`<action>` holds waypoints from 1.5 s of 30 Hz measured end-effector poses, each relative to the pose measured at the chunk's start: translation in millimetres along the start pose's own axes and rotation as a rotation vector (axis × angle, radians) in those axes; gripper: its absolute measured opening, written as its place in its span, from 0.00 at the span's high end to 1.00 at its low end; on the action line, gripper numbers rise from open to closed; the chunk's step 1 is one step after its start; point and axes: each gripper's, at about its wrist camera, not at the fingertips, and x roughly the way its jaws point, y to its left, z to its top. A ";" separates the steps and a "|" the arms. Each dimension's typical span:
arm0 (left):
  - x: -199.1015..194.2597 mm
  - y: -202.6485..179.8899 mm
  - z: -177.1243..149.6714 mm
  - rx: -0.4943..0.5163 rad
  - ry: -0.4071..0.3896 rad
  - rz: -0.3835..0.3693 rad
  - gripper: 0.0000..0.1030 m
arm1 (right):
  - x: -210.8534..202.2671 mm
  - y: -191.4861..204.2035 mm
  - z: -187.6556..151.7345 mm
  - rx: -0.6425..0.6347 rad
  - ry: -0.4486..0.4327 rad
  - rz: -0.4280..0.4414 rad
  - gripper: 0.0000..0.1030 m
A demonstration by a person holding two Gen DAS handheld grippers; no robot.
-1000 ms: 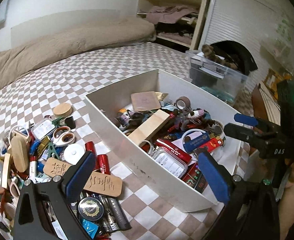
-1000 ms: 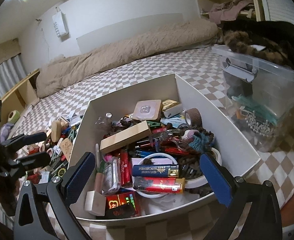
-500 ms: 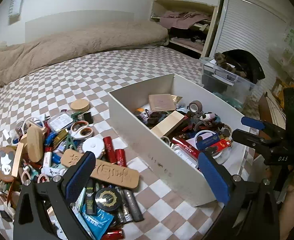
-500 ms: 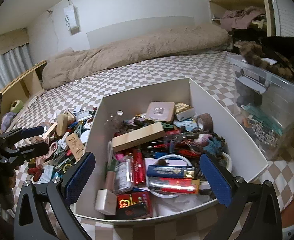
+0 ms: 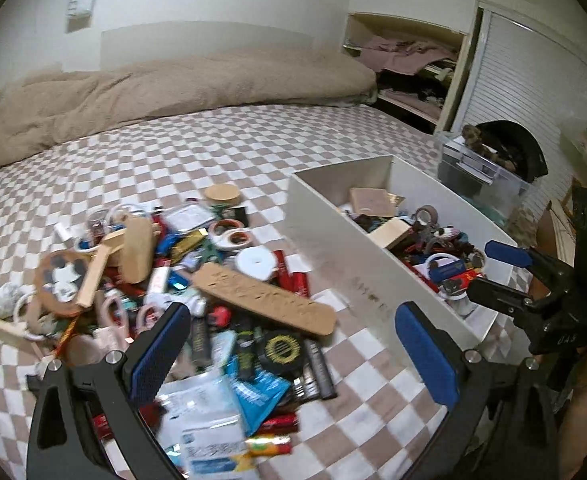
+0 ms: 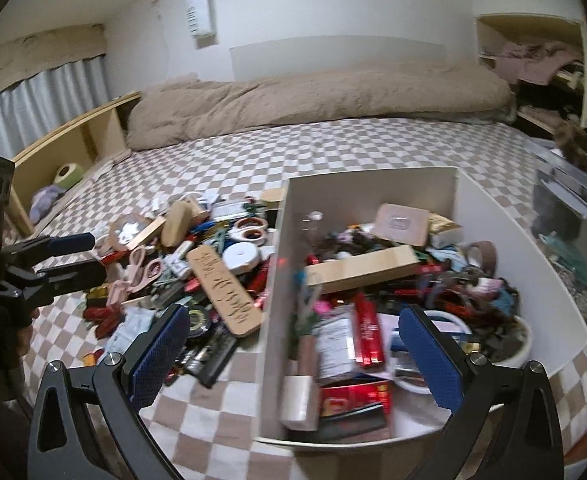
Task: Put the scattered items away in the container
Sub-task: 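Move both tools back from the box toward the pile, then lower the left tool toward the yellow lighter beside the pile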
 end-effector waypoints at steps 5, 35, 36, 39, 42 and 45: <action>-18.8 20.9 -13.3 -0.010 -0.014 0.061 0.00 | 2.3 22.4 -0.4 -0.048 -0.007 0.035 0.00; -51.3 110.2 -107.9 -0.052 0.099 0.255 0.00 | 52.5 123.1 -49.5 -0.203 0.072 0.196 0.00; -48.8 111.9 -112.6 -0.048 0.119 0.256 0.00 | 57.2 123.7 -52.6 -0.202 0.090 0.197 0.00; -40.7 113.7 -125.0 -0.052 0.172 0.251 0.00 | 66.1 123.0 -62.1 -0.195 0.122 0.197 0.00; -28.8 114.5 -139.6 -0.063 0.247 0.224 0.00 | 75.5 122.5 -73.1 -0.191 0.163 0.194 0.00; -18.3 112.1 -151.9 -0.046 0.300 0.218 0.00 | 83.6 122.5 -83.4 -0.193 0.198 0.181 0.00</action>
